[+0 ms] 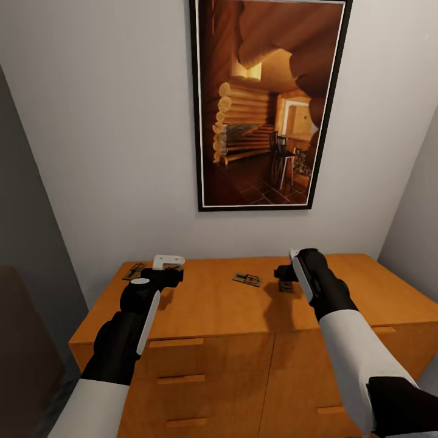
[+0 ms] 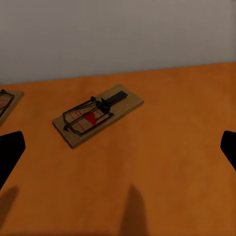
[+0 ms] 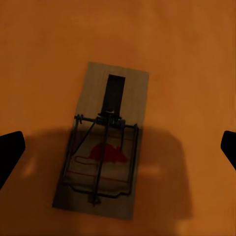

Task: Take the four mousetraps from the cabinet in the bathroom and place them on the bathroom floor. Make sure all four end up on the same floor surface, and ensure that at least two of them are either under or directly next to the same bathroom sink.

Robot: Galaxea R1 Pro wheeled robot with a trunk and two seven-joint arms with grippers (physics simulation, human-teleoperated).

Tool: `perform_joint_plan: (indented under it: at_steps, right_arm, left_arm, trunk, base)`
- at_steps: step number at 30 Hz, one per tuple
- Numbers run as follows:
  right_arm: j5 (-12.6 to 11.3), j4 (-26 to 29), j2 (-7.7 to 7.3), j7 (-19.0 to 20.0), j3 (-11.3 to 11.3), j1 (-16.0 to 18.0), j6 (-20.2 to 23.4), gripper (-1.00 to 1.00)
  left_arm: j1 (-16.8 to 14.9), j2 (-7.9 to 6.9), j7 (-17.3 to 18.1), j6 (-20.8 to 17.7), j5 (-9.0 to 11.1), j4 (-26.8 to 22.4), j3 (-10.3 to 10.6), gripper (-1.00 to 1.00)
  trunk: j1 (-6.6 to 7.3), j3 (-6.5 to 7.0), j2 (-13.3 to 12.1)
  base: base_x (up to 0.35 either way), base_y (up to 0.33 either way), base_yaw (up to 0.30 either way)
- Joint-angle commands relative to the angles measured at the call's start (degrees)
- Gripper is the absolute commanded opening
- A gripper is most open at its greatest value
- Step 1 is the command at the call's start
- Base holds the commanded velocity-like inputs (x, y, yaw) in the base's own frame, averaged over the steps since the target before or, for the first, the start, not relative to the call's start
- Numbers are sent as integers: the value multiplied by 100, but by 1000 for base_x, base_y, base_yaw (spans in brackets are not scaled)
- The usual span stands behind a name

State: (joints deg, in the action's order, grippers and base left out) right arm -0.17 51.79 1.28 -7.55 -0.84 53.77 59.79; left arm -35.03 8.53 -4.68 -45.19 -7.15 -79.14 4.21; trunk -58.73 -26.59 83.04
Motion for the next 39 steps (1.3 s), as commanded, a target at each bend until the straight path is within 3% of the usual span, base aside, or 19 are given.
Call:
perform_joint_plan:
  at_steps: [1, 10, 28, 39]
  right_arm:
    - [-8, -26, 4, -18, -55, 18, 21, 100]
    - [2, -126, 4, -21, -271, 63, 21, 100]
    - [-10, -151, 24, -40, -326, 72, 21, 100]
    - [-25, -152, 241, -36, -329, 72, 21, 100]
  left_arm:
    - [-4, 0, -3, -28, -37, -5, 7, 100]
    - [-4, 0, -6, -19, -40, -5, 9, 100]
    - [-4, 5, -7, -18, -41, -5, 9, 100]
    - [-4, 8, -7, -24, -41, -5, 9, 100]
  trunk:
    - [0, -7, 4]
    - [0, -7, 4]
    - [0, -7, 4]
    - [0, -7, 4]
  base:
    - [0, 0, 0]
    - [0, 0, 0]
    - [0, 0, 0]
    - [0, 0, 0]
